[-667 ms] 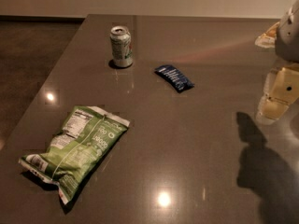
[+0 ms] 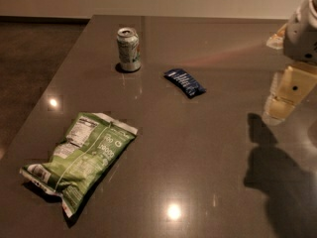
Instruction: Pick rxbar blueberry
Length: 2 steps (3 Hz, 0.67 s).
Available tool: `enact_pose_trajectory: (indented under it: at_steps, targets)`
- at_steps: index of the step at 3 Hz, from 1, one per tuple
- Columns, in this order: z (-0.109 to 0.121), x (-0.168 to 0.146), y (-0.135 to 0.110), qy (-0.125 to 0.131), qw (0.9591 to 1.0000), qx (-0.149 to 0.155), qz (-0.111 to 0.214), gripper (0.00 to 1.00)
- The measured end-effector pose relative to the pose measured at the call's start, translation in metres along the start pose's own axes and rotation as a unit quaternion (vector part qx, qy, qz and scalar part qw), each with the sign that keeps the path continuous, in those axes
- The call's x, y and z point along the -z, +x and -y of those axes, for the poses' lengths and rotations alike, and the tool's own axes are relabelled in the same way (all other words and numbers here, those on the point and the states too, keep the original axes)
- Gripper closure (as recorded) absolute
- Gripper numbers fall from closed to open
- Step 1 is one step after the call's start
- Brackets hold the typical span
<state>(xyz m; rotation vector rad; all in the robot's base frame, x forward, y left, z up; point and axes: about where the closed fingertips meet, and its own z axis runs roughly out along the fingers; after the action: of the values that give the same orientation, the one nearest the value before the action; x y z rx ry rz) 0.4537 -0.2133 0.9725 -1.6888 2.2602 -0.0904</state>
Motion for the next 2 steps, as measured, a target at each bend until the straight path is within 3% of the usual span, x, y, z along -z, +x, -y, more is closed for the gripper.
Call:
enact_pose_trajectory:
  at_steps: [1,2]
  targets:
    - [0.025,-0.024,-0.015,0.002,0.9992,-0.039,-0.007,0.00]
    - [0.045,-0.049,-0.030,0.007,0.9948,-0.100,-0.016,0.00]
